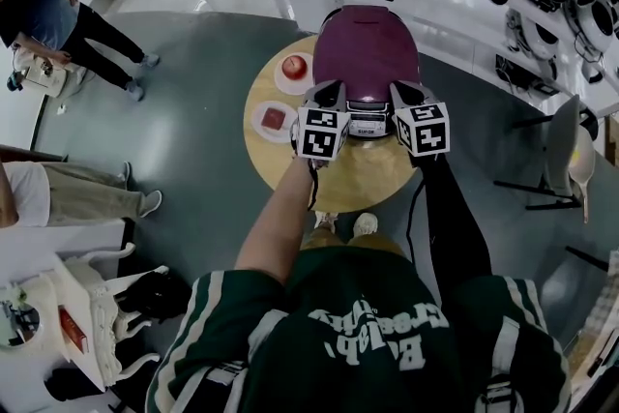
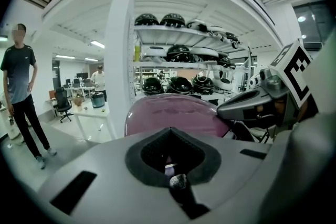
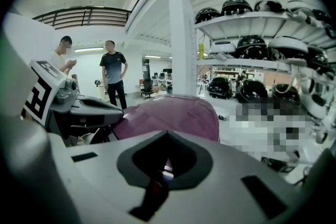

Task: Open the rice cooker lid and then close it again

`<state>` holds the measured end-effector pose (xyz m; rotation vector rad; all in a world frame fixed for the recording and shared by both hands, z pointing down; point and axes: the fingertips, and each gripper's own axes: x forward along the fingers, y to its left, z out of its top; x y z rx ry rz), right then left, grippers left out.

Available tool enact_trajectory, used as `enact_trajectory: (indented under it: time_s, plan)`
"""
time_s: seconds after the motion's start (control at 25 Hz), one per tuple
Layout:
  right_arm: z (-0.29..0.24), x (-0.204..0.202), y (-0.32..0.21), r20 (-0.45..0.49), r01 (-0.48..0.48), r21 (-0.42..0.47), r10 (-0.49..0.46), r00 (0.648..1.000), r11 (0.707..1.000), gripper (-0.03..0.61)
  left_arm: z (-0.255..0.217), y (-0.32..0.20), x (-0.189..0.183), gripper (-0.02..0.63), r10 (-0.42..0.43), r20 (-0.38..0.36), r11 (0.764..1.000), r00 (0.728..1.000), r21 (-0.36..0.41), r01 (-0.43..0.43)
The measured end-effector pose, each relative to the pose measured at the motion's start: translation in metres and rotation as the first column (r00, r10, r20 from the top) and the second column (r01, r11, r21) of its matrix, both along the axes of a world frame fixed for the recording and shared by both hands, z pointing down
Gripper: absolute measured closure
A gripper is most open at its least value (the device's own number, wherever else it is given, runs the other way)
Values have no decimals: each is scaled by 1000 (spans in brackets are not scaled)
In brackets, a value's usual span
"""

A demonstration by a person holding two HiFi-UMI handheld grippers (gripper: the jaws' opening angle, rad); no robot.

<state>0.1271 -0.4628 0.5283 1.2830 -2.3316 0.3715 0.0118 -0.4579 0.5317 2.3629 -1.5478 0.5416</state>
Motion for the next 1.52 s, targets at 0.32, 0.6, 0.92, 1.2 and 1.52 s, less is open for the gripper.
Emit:
enact_trajectory:
  time_s: [0.32,0.6,0.92,1.2,1.52]
  plan:
    - [-17,5,0,90,-34,87,26,996,996,575,-12,-3,-1,618,-9,-19,999,1000,42,10]
    - [-68,16,12,167,-66,214,30,985,975,575,-72,12,-4,617,-38,-44,977,998,210,46]
    - [-117,23,34,205,-53,327,-16,979,944,575,-127,41,3,618,-39,-58,946,998,321,56]
    - [-137,34,45,176,-54,384,-15,984,922,575,-150,54,6,618,-18,-70,933,997,358,42]
    - [-139,38,45,179,-54,395,-19,984,917,575,-146,59,16,618,-11,-62,933,998,359,32]
